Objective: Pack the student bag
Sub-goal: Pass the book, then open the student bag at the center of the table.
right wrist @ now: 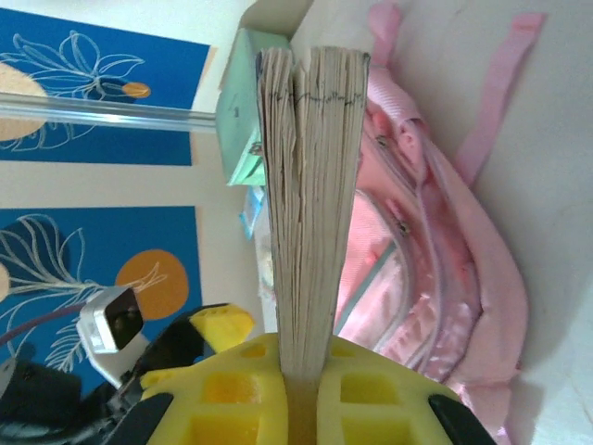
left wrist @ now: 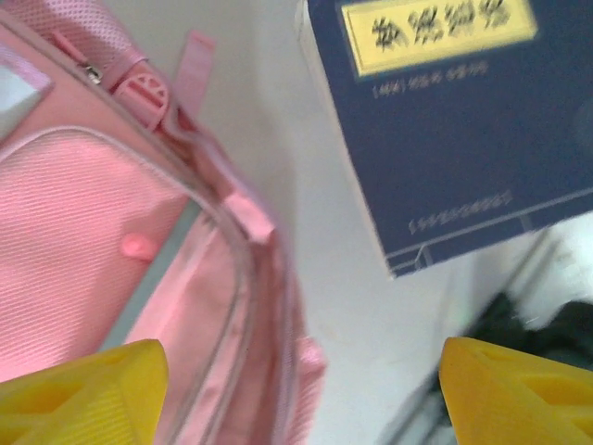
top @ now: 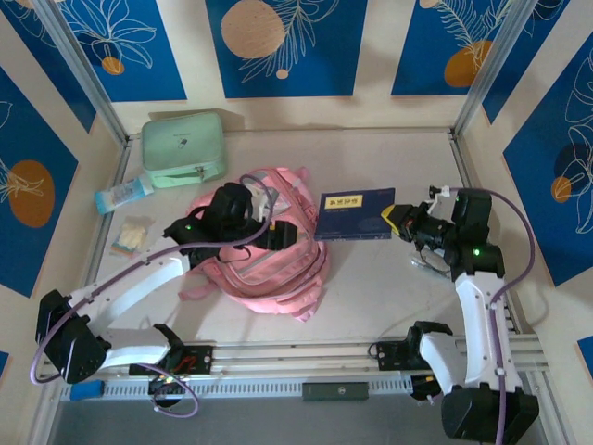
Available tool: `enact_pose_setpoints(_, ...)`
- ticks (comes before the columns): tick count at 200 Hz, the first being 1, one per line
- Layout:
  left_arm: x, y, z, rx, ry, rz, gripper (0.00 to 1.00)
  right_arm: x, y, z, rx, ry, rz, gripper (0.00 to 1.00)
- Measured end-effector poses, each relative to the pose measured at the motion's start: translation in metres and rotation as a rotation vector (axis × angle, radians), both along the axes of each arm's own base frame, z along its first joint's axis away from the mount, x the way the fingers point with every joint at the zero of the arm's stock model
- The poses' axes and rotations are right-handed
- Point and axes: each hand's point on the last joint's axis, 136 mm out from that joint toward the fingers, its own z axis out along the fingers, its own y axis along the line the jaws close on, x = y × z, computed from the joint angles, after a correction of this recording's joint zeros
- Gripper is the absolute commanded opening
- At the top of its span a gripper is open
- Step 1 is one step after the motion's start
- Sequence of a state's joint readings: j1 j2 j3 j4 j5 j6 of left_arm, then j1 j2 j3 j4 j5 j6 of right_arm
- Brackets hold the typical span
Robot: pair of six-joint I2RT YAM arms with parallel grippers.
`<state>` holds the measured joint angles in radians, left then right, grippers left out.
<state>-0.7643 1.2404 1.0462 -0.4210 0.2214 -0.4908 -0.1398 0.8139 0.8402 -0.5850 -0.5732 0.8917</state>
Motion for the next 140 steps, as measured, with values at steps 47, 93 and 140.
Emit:
enact_pose_setpoints(47,-0.026,0.000,-0.080,0.433,-0.041,-0.213,0.78,-0.006,-0.014,-0.037,-0.017,0.103,-0.083,0.00)
enact_pose_setpoints(93,-0.037,-0.013,-0.123,0.598,-0.056,-0.343,0.58,-0.006,-0.030,-0.060,0.007,0.165,-0.152,0.00)
enact_pose_setpoints(140,-0.040,-0.034,-0.121,0.525,-0.077,-0.366,0.53,-0.004,-0.045,-0.060,0.027,0.166,-0.204,0.00)
